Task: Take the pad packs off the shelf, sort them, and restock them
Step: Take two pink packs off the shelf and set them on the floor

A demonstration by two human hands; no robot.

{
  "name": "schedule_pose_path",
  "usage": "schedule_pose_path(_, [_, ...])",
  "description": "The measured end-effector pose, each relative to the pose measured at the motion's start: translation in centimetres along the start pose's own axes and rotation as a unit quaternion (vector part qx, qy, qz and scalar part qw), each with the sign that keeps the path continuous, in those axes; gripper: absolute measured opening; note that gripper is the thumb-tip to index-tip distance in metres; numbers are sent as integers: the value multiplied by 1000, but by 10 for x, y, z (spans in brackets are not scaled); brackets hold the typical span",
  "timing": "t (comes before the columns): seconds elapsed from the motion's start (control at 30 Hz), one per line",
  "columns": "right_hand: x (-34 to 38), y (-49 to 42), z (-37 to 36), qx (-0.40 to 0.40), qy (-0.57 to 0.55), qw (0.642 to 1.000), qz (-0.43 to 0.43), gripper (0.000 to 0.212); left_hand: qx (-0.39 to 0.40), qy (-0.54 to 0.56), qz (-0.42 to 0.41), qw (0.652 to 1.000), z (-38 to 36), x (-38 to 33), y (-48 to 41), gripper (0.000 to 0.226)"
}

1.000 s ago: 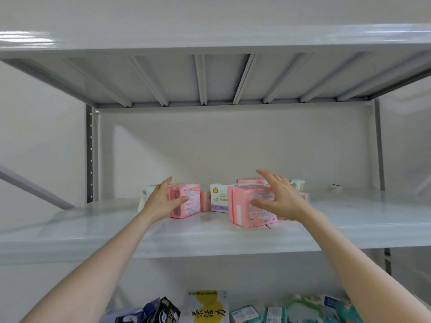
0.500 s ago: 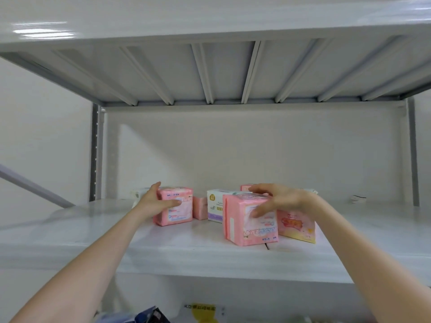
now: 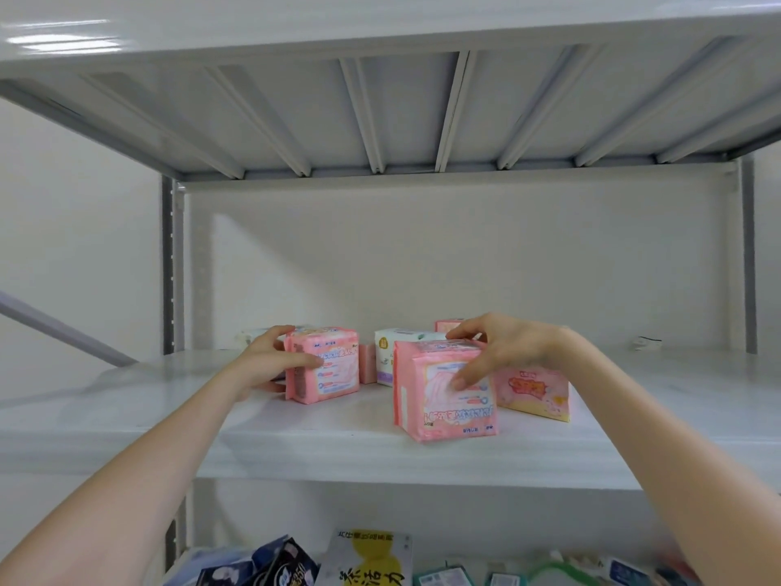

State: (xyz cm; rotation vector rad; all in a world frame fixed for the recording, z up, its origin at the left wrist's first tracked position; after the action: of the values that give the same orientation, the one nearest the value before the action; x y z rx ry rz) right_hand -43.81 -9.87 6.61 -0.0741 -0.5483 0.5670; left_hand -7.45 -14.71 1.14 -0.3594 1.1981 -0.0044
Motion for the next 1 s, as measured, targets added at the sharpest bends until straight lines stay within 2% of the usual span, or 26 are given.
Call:
schedule_pose_path(0.13, [6,9,-5,-3,-32,999,-5,63,27,-4,2,1000,7,-6,16,73])
schedule_pose_path(0.23, [9,15,-10,-37,-50,998,-14,63,30,5,-1,1000,13,-8,28,71])
schedule_pose_path(0.37, [12,29,-21,-121,-93,988,-13,68,3,31,-38,999,18,-8,48,61])
schedule_pose_path(0.6, [23,65,-57,-289,-249,924,-8,60,-17,151,-118,981,21,-12,93,65])
schedule_pose_path(0.73, [28,90,-76,-362,-264,894,16,53,-7,196,-148,969,21,-24,123,64])
schedule_pose_path(0.9, [35,125,-90,-382,-258,887,17,51,19,198,-159,967,17,-35,175,71])
schedule_pose_path(1.0, [34,150,-101,-356,-281,891,26,57,21,178,-160,971,14,-35,210,72])
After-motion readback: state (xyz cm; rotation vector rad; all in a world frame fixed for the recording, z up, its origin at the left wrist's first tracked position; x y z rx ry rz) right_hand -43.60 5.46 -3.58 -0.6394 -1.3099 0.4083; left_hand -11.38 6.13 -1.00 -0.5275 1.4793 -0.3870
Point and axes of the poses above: each hand's wrist, its own y-axis away from the middle knuckle, its own z-axis out of the back of the hand, x = y × z, the point moved 2 cm from there along -y, towards the middle knuckle, and after that the axes turned 1 degree about z, right-handed, at the moved point
